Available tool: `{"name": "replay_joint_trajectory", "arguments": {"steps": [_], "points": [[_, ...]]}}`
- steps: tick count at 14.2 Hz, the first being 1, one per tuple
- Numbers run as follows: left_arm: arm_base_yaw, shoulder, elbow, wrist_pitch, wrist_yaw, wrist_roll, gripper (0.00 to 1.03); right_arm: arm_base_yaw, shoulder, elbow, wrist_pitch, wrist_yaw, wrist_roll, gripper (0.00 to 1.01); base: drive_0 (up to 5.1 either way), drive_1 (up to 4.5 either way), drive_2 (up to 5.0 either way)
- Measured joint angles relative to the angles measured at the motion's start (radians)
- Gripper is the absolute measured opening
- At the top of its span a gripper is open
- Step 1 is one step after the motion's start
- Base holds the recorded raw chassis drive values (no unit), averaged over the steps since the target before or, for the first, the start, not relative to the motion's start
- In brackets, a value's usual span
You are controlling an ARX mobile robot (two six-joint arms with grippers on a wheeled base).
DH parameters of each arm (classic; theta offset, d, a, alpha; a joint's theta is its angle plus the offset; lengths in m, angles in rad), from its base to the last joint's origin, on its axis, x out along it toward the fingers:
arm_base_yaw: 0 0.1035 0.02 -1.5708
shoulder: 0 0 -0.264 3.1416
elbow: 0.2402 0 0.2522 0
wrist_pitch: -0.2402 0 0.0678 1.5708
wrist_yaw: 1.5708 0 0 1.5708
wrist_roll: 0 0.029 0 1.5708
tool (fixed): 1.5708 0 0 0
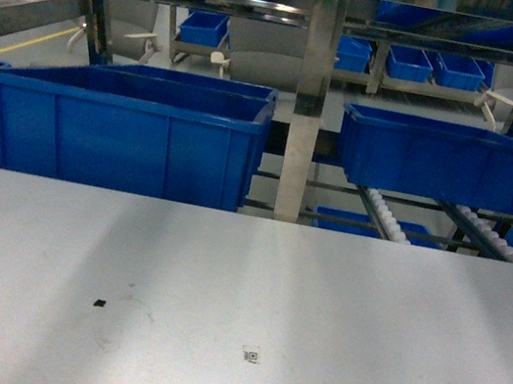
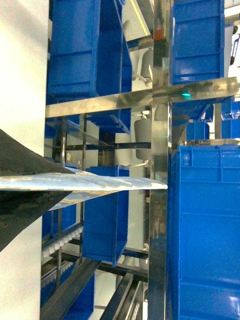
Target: Move flower gift bag to table near conveyor
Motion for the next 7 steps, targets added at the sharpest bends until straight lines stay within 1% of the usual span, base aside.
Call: {"name": "replay_joint_trajectory", "arguments": {"steps": [3,7], "points": [[0.002,0.0,0.0,-0.002,-0.011,0.0,0.02,0.002,0.0,0.0,0.0,-0.013,0.0,0.03,0.0,0.0,0.0],[0.002,0.0,0.0,-0.003,-0.006,0.0,0.02,0.0,0.0,0.0,-0.001,-0.004,0.0,0.03,0.0,0.0,0.0]]}}
